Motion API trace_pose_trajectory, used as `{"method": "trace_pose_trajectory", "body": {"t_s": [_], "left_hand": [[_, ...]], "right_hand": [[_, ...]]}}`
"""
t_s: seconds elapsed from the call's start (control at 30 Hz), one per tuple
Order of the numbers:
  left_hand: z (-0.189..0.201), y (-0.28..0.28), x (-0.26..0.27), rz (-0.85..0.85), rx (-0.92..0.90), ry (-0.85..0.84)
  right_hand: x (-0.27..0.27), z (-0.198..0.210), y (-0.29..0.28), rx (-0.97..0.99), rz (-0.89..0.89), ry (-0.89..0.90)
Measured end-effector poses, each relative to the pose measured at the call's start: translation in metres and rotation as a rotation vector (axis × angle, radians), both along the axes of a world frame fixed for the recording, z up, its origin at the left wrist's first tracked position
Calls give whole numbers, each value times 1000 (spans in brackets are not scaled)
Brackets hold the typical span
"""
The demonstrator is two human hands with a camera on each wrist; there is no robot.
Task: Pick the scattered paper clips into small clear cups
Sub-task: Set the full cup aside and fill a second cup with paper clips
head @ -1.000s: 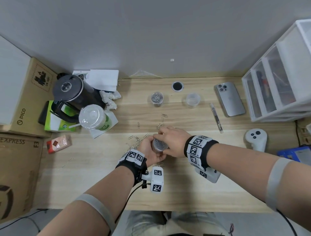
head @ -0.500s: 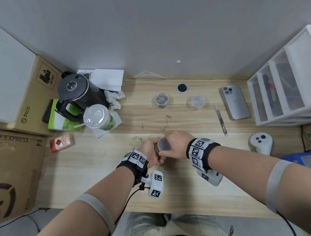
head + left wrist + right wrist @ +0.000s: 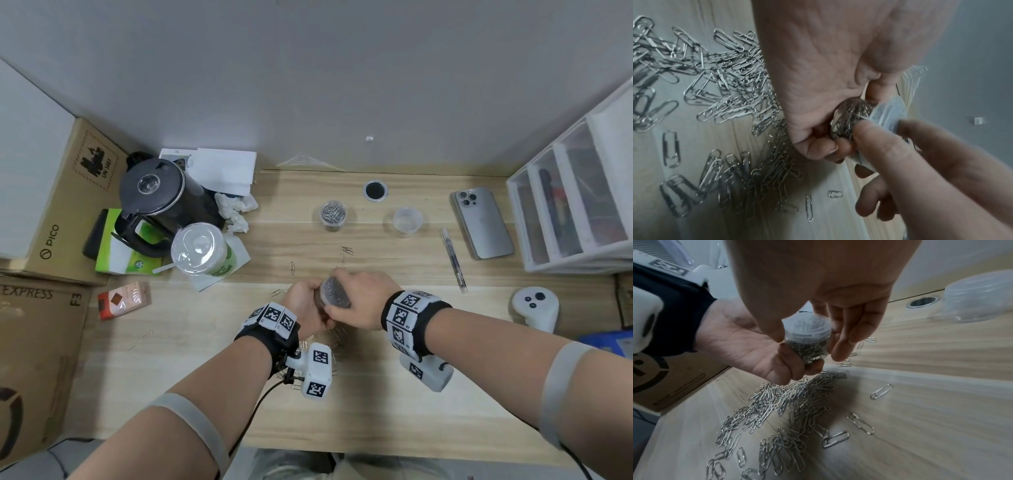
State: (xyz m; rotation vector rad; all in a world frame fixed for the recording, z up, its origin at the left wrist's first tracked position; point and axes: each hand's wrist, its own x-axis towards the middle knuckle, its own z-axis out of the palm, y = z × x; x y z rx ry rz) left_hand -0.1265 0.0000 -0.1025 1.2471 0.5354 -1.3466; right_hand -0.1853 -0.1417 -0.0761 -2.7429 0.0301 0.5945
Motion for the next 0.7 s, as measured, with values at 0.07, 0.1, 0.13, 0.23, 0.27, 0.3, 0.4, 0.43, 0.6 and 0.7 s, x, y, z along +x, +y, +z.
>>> {"method": "trace_pose_trajectory", "body": {"t_s": [0.07,0.1,0.13,0.23,0.27,0.3,0.4,0.43,0.6,0.7], "left_hand": [[0,1,4,4,4,2],[1,2,6,8,2,1],[1,3,8,15,-3,3],[0,4,15,55,-23,8],[-1,5,18,73,-25,4],[-1,6,23,92,-29,0],[-3,17,36,149,-41,0],[-4,22,41,155,-46,2],[-12,48,52,154,-58,30],[-17,56,56,155,-58,45]], "right_hand": [[5,0,1,11,-1,10],[8,-1,2,6,-15,8],[12,-1,4,0,-30,8],[24,-2,12,-13,-67,0],[29,-1,13,-15,-74,-13],[35,0,14,-19,-83,-25],[58,1,13,-38,-104,-72],[69,0,12,-47,-106,-92],[114,-10,13,-108,-109,-115],[135,-23,12,-183,-79,-106]]}}
